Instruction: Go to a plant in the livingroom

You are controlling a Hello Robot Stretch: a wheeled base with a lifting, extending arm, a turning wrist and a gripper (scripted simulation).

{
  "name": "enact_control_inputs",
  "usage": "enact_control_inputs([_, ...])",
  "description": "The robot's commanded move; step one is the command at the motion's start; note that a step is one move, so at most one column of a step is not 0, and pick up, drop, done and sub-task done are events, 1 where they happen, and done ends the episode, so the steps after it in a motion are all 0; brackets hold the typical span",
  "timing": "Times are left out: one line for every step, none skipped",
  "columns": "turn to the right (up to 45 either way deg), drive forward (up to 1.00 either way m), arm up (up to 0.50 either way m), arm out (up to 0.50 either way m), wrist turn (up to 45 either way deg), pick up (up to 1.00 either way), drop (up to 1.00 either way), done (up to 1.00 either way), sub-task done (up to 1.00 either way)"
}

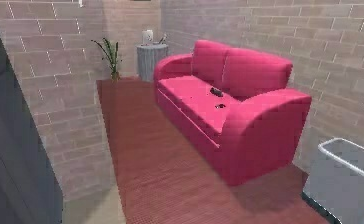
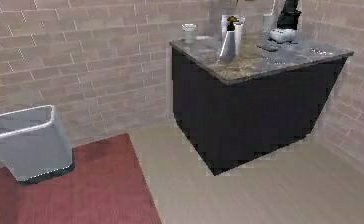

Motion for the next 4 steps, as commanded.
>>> enact_control_inputs([0.0, 1.0, 0.0, 0.0, 0.0, 0.0, 0.0, 0.0, 0.0])
enact_control_inputs([3.0, 0.0, 0.0, 0.0, 0.0, 0.0, 0.0, 0.0, 0.0])
enact_control_inputs([0.0, 0.35, 0.0, 0.0, 0.0, 0.0, 0.0, 0.0, 0.0])
enact_control_inputs([-30.0, 0.0, 0.0, 0.0, 0.0, 0.0, 0.0, 0.0, 0.0])
